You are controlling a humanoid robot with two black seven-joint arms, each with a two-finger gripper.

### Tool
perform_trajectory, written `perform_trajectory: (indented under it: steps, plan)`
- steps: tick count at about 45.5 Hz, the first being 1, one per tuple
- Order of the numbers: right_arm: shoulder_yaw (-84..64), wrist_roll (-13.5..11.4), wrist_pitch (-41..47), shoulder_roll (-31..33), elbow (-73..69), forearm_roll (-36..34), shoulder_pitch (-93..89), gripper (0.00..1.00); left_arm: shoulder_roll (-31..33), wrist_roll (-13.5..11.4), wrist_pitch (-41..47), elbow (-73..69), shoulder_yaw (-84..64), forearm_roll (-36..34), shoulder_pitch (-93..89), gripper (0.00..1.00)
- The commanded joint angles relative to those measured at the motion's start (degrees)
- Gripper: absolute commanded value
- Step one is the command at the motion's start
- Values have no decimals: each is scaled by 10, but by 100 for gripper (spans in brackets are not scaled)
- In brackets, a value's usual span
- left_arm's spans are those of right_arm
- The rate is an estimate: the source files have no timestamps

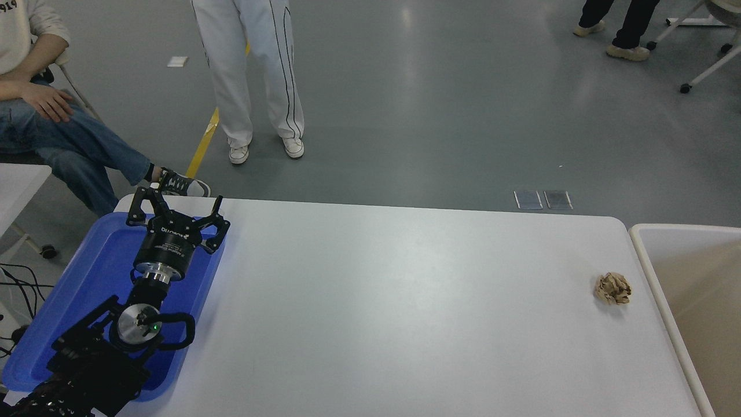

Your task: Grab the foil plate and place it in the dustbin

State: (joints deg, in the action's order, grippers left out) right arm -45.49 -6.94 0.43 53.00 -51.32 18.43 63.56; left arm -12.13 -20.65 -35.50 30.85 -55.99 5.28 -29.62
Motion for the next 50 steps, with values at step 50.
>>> perform_trajectory:
  steps: [50]
  plan:
    - [-289,0,446,-113,-168,-4,500,100,0,1,1,0,0,0,0,100]
